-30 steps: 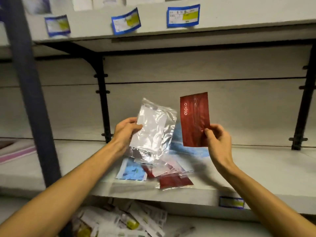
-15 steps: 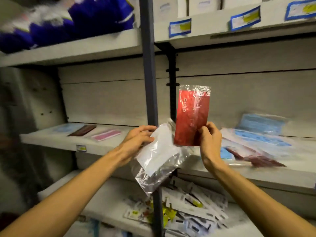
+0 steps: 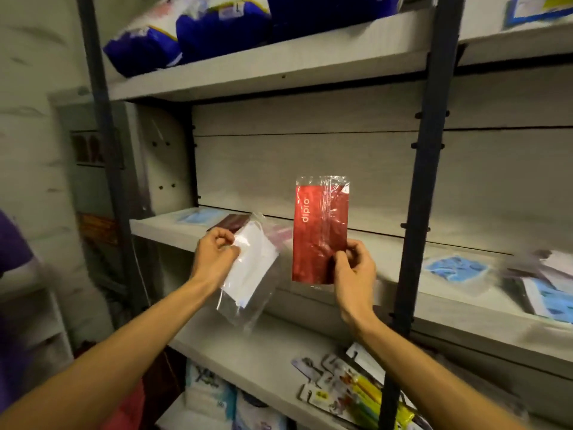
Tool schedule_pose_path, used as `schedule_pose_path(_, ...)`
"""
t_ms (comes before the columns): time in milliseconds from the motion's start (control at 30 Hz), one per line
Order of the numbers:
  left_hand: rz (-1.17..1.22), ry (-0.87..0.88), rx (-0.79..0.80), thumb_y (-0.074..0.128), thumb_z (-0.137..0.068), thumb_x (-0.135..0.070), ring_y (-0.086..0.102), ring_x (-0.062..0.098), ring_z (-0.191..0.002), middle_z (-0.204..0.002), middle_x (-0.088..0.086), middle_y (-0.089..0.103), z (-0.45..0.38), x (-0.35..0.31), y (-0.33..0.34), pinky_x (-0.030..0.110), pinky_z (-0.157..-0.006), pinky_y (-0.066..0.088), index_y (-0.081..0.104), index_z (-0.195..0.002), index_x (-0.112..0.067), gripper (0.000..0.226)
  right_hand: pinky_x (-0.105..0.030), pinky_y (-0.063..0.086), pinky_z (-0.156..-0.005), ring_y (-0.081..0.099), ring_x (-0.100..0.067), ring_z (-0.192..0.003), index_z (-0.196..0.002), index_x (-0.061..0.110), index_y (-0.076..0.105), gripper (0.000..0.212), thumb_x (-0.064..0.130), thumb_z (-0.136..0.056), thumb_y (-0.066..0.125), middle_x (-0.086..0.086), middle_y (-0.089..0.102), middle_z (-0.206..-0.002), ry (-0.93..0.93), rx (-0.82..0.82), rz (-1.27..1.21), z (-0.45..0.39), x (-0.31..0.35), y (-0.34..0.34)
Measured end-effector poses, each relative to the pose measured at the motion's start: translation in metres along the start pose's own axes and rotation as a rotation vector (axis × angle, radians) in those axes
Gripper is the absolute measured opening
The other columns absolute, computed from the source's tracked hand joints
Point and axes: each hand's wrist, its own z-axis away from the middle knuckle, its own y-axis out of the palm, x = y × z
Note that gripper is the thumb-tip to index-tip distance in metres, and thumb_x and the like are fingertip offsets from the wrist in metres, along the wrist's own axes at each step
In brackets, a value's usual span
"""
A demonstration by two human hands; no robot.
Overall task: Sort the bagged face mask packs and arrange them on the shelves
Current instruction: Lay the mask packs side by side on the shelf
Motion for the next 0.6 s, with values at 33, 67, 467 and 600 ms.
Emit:
schedule_pose_path(33, -0.03, 0.019, -0.026, 0.068, -0.086, 0.001, 0.064, 0.024, -0.093, -0.095, 0.001, 0.064, -0.012, 0.007, -0.007, 0.04, -0.088, 0.055, 0.057, -0.103, -0.012, 0.024, -0.016, 0.056, -0.067, 0.07, -0.004, -0.082, -0.102, 0.016, 0.061, 0.014, 0.008, -0.102, 0.049, 0.004, 0.072, -0.092, 0.014, 0.006, 0.004, -0.009, -0.006, 0.011)
schedule_pose_path(67, -0.052, 0.042, -0.053, 0.07, -0.086, -0.003, 0.065, 0.024, -0.095, -0.098, 0.0, 0.064, -0.026, 0.013, -0.013, 0.04, -0.088, 0.056, 0.056, -0.106, -0.017, 0.028, -0.017, 0.056, -0.067, 0.069, -0.004, -0.079, -0.102, 0.015, 0.061, 0.015, 0.006, -0.101, 0.049, 0.0, 0.071, -0.093, 0.027, 0.006, 0.015, -0.019, -0.013, 0.022)
schedule_pose_path(467, -0.054, -0.005, -0.136, 0.06, -0.083, 0.007, 0.063, 0.03, -0.101, -0.113, 0.011, 0.063, -0.218, 0.036, -0.045, 0.045, -0.093, 0.057, 0.054, -0.117, -0.017, 0.042, -0.045, 0.059, -0.079, 0.07, -0.031, -0.085, -0.086, 0.015, 0.064, 0.005, 0.013, -0.091, 0.064, -0.014, 0.073, -0.089, 0.307, 0.106, 0.217, -0.179, -0.087, 0.131)
schedule_pose_path(600, 0.009, -0.052, -0.233, 0.058, -0.085, 0.008, 0.059, 0.024, -0.094, -0.106, 0.005, 0.061, -0.265, 0.054, -0.058, 0.031, -0.085, 0.051, 0.058, -0.127, -0.01, 0.046, -0.029, 0.05, -0.065, 0.061, -0.021, -0.07, -0.078, 0.009, 0.064, 0.014, 0.006, -0.092, 0.062, -0.01, 0.067, -0.076, 0.404, 0.208, 0.202, -0.201, -0.106, 0.172)
